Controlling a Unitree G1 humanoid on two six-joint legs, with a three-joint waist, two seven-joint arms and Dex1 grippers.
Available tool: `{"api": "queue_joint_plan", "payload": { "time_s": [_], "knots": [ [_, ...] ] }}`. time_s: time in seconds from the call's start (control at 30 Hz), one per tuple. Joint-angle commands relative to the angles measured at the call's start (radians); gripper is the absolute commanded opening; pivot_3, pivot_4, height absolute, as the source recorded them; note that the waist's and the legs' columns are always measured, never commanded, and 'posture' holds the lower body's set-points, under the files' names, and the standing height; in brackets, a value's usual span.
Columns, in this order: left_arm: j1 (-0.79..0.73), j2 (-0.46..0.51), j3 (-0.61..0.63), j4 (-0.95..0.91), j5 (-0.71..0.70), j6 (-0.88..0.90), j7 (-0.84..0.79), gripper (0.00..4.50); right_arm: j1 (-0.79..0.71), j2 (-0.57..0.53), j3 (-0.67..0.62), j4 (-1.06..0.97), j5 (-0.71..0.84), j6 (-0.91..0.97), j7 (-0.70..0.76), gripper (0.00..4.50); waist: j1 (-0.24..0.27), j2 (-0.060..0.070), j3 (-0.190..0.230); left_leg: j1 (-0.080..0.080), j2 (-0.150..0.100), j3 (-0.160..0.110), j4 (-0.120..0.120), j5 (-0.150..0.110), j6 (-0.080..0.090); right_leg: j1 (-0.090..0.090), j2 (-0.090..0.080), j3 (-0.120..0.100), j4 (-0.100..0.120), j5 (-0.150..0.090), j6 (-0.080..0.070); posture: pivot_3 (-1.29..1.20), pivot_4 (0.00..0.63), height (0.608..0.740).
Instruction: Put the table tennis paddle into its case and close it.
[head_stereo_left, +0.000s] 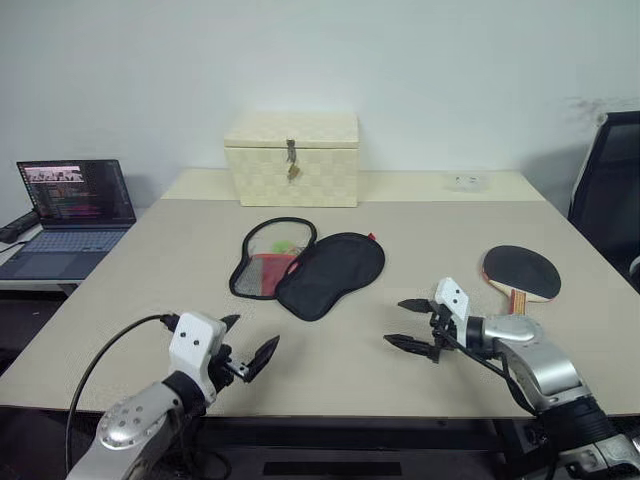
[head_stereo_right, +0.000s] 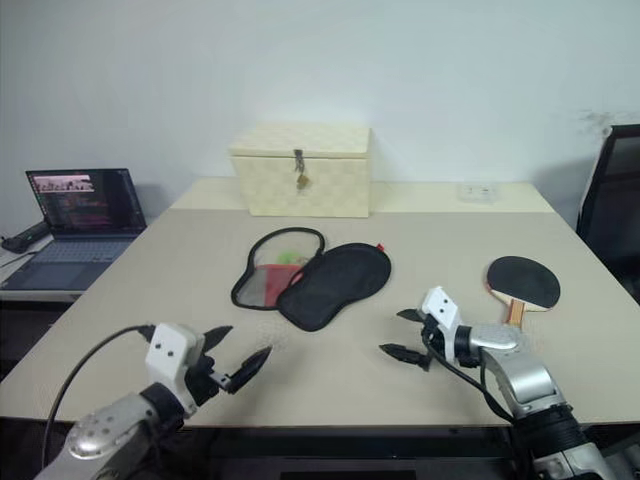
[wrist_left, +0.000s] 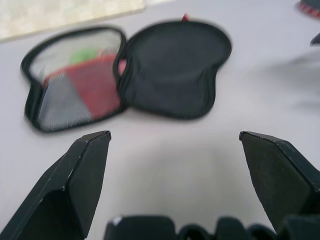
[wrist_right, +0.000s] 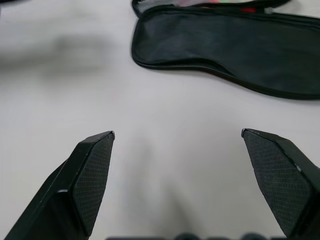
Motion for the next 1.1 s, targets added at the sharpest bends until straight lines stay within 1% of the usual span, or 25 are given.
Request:
{"api": "queue_joint_plan", "payload": {
  "time_s": [0.03,0.1,0.2,0.3,0.37,0.47,0.6,0.67,0.8,0.9,0.97,1.1],
  "knots": [
    [-0.002,-0.006,-0.013,-0.035,0.016,-0.026,0.004,4.50,-0.015,-0.003,-0.005,-0.005,-0.008,-0.017,0.010,4.47,0.001,0.000,0.000,0.000,0.000,0.000,0.000,0.000,0.000,0.000,0.000,0.000,0.000,0.000,0.000,0.00,0.150,0.740],
    [-0.014,-0.006,-0.018,-0.026,0.019,-0.038,-0.004,4.50,-0.015,-0.005,-0.012,0.000,-0.009,-0.023,0.005,4.47,0.003,0.000,0.000,0.000,0.000,0.000,0.000,0.000,0.000,0.001,0.000,0.000,0.000,0.000,0.000,0.00,0.150,0.740],
    [-0.043,-0.002,0.010,-0.014,-0.013,-0.032,-0.019,4.50,-0.020,-0.010,-0.038,-0.054,0.019,0.044,-0.021,4.47,0.003,0.000,0.000,0.000,0.000,0.000,0.000,0.000,0.000,0.002,0.000,-0.001,0.000,-0.001,-0.001,0.00,0.150,0.740],
    [-0.066,0.029,0.005,0.040,-0.021,-0.073,-0.098,4.50,-0.019,-0.030,-0.077,-0.149,0.078,0.238,-0.064,4.47,0.002,0.000,0.000,0.000,0.000,0.000,0.000,0.000,0.000,0.002,0.000,-0.001,0.000,-0.001,-0.001,0.00,0.150,0.740],
    [-0.083,0.035,0.010,0.055,-0.050,-0.074,-0.134,4.50,-0.004,-0.028,-0.100,-0.218,0.120,0.335,-0.096,4.47,0.003,0.000,0.000,0.000,0.000,0.000,0.000,0.000,0.000,0.001,0.000,-0.001,0.000,-0.001,-0.001,0.00,0.150,0.740],
    [-0.123,0.044,0.021,0.073,-0.097,-0.057,-0.173,4.50,0.021,0.014,-0.124,-0.283,0.145,0.400,-0.169,4.47,0.002,0.000,0.000,0.000,0.000,-0.001,0.000,0.000,0.000,0.001,0.000,-0.001,0.000,-0.001,-0.001,0.00,0.150,0.740],
    [-0.128,0.097,0.068,0.098,-0.191,-0.013,-0.268,4.50,0.019,0.111,-0.108,-0.299,0.141,0.465,-0.288,4.47,-0.003,0.000,0.000,0.000,0.001,-0.001,0.000,0.000,0.000,0.001,0.000,-0.001,0.000,-0.003,0.001,0.00,0.150,0.740],
    [-0.149,0.128,0.078,0.130,-0.195,-0.021,-0.299,4.50,0.008,0.175,-0.093,-0.278,0.136,0.478,-0.334,4.47,-0.004,0.000,0.000,0.000,0.001,-0.001,-0.001,0.000,0.000,0.000,0.001,0.000,0.001,-0.003,0.000,0.00,0.150,0.740],
    [-0.217,0.171,0.100,0.195,-0.227,-0.003,-0.336,4.50,-0.041,0.239,-0.035,-0.223,0.099,0.494,-0.382,4.47,-0.002,0.000,0.000,0.000,0.001,-0.001,-0.001,0.000,-0.001,0.000,0.001,-0.001,0.001,-0.003,0.000,0.00,0.150,0.740],
    [-0.239,0.236,0.105,0.238,-0.229,0.013,-0.399,4.50,-0.112,0.287,-0.032,-0.113,0.071,0.479,-0.430,4.47,-0.003,0.000,0.000,0.000,0.001,-0.001,-0.001,0.000,-0.001,-0.001,0.001,-0.001,0.001,-0.003,-0.001,0.00,0.150,0.740],
    [-0.255,0.274,0.131,0.264,-0.257,0.032,-0.432,4.50,-0.164,0.323,-0.041,-0.037,0.059,0.476,-0.463,4.47,-0.003,0.000,0.000,0.000,0.001,0.000,-0.002,0.000,-0.001,-0.002,0.001,-0.002,0.001,-0.002,-0.003,0.00,0.150,0.740],
    [-0.278,0.325,0.151,0.304,-0.277,0.045,-0.482,4.50,-0.238,0.377,-0.052,0.101,0.020,0.471,-0.548,4.47,-0.004,0.000,0.000,-0.002,0.001,0.000,-0.003,0.000,-0.001,-0.004,0.002,-0.001,0.001,-0.002,-0.003,0.00,0.150,0.740]
  ]
}}
